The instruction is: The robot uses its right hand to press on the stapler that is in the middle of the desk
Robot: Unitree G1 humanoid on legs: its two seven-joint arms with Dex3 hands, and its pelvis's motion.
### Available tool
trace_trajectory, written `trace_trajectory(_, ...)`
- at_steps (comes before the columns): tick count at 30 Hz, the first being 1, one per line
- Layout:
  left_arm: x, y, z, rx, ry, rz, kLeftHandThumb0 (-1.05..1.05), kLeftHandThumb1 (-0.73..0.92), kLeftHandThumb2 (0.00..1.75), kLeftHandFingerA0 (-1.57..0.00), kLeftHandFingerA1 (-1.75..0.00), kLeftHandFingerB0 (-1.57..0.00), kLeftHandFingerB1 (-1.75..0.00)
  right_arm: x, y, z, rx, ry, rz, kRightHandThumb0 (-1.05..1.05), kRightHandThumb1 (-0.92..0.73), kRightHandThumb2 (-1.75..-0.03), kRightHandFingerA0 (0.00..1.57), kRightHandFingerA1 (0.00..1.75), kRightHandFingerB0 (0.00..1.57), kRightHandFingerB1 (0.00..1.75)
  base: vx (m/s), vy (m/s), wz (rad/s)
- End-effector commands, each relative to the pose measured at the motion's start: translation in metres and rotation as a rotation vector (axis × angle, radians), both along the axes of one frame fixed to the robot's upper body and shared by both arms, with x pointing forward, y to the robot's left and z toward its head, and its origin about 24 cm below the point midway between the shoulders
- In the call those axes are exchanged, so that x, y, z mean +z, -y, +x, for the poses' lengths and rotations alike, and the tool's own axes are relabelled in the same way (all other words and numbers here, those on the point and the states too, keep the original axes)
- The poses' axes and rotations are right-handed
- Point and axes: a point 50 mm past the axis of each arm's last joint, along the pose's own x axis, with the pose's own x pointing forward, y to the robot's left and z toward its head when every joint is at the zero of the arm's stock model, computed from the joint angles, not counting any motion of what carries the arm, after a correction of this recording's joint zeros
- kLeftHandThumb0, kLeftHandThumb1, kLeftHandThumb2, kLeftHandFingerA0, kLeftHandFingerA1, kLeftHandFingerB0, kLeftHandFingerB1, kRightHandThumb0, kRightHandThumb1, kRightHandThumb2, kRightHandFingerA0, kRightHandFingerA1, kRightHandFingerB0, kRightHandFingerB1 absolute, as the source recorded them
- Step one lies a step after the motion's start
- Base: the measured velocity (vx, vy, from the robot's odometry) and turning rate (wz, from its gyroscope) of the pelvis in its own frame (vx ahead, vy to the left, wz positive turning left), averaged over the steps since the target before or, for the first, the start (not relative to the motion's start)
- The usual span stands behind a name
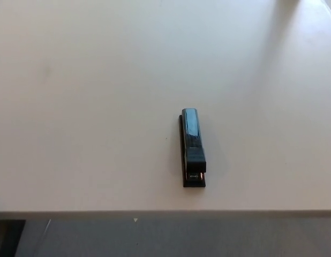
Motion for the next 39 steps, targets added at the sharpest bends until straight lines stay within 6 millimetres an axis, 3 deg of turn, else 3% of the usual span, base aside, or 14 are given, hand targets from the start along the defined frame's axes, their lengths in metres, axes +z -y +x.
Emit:
trace_trajectory(1, 0.010, -0.010, 0.005, -0.008, 0.038, 0.029, -0.50, 0.92, 0.94, -0.09, -0.38, 0.00, -0.23, 0.128, -0.014, 0.042, 0.125, 0.377, -0.476, -0.23, -0.78, -0.65, 1.12, 1.37, 0.70, 1.13, 0.00, 0.000, 0.00)
trace_trajectory(3, 0.011, -0.011, 0.006, -0.012, 0.040, 0.033, -0.51, 0.92, 0.95, -0.09, -0.40, 0.00, -0.22, 0.155, -0.034, 0.055, 0.239, 0.464, -0.519, -0.17, -0.77, -0.69, 1.13, 1.45, 0.67, 1.00, 0.00, 0.000, 0.00)
trace_trajectory(8, 0.012, -0.011, 0.010, -0.013, 0.047, 0.041, -0.50, 0.92, 0.94, -0.09, -0.43, 0.00, -0.24, 0.199, -0.069, 0.079, 0.409, 0.587, -0.587, -0.04, -0.66, -0.92, 1.15, 1.49, 0.72, 1.16, 0.00, 0.000, 0.00)
trace_trajectory(9, 0.012, -0.012, 0.010, -0.012, 0.040, 0.041, -0.52, 0.92, 0.93, -0.10, -0.40, 0.00, -0.22, 0.216, -0.085, 0.090, 0.487, 0.640, -0.604, 0.00, -0.56, -1.11, 1.26, 1.23, 0.83, 0.99, 0.00, 0.000, 0.00)
trace_trajectory(11, 0.012, -0.012, 0.011, -0.014, 0.029, 0.055, -0.53, 0.92, 0.90, -0.10, -0.42, -0.01, -0.23, 0.236, -0.102, 0.103, 0.571, 0.687, -0.623, 0.01, -0.65, -0.94, 1.10, 1.31, 0.82, 1.06, 0.00, 0.000, 0.00)
trace_trajectory(13, 0.012, -0.012, 0.011, -0.014, 0.029, 0.049, -0.54, 0.92, 0.93, -0.10, -0.41, 0.00, -0.22, 0.250, -0.116, 0.113, 0.648, 0.761, -0.652, 0.09, -0.65, -1.00, 1.07, 1.19, 0.84, 1.08, 0.00, 0.000, 0.00)
trace_trajectory(15, 0.012, -0.012, 0.011, -0.011, 0.032, 0.043, -0.53, 0.92, 0.93, -0.10, -0.41, 0.00, -0.22, 0.261, -0.134, 0.129, 0.858, 0.769, -0.687, 0.08, -0.63, -1.24, 1.15, 1.46, 0.76, 1.19, 0.00, 0.000, 0.00)
trace_trajectory(17, 0.011, -0.012, 0.011, -0.013, 0.032, 0.041, -0.53, 0.92, 0.93, -0.10, -0.40, 0.00, -0.22, 0.270, -0.152, 0.142, 0.932, 0.741, -0.679, 0.03, -0.51, -1.25, 1.28, 1.29, 0.78, 1.23, 0.00, 0.000, 0.00)
trace_trajectory(18, 0.012, -0.012, 0.013, -0.013, 0.037, 0.040, -0.53, 0.92, 0.93, -0.10, -0.41, 0.00, -0.22, 0.275, -0.169, 0.151, 0.922, 0.753, -0.662, 0.02, -0.50, -1.16, 1.31, 1.26, 0.94, 1.08, 0.00, 0.000, 0.00)
trace_trajectory(22, 0.012, -0.012, 0.012, -0.010, 0.038, 0.046, -0.54, 0.84, 1.08, -0.01, -0.44, -0.02, -0.32, 0.282, -0.197, 0.174, 1.080, 0.755, -0.631, 0.12, -0.66, -1.05, 1.26, 1.18, 0.89, 1.06, 0.00, 0.000, 0.00)
trace_trajectory(23, 0.011, -0.012, 0.011, -0.009, 0.031, 0.049, -0.52, 0.92, 0.92, -0.10, -0.43, 0.00, -0.23, 0.280, -0.205, 0.183, 1.138, 0.764, -0.614, 0.12, -0.66, -1.02, 1.25, 1.14, 0.89, 1.04, 0.00, 0.000, 0.00)
trace_trajectory(25, 0.012, -0.012, 0.012, -0.013, 0.026, 0.045, -0.53, 0.92, 0.93, -0.10, -0.40, 0.00, -0.21, 0.277, -0.221, 0.200, 1.230, 0.758, -0.590, 0.07, -0.69, -0.91, 1.24, 1.13, 0.85, 0.99, 0.00, 0.000, 0.00)
trace_trajectory(33, 0.010, -0.009, 0.012, -0.015, 0.040, 0.025, -0.53, 0.92, 0.92, -0.10, -0.39, 0.00, -0.21, 0.270, -0.279, 0.239, 1.332, 0.737, -0.475, 0.05, -0.60, -1.07, 1.27, 1.14, 0.88, 1.05, 0.00, 0.000, 0.00)
trace_trajectory(39, 0.011, -0.010, 0.012, -0.018, 0.042, 0.038, -0.54, 0.92, 0.92, -0.10, -0.40, 0.00, -0.22, 0.248, -0.337, 0.264, 1.470, 0.696, -0.397, -0.08, -0.65, -0.91, 1.25, 1.11, 0.84, 1.05, 0.00, 0.000, 0.00)
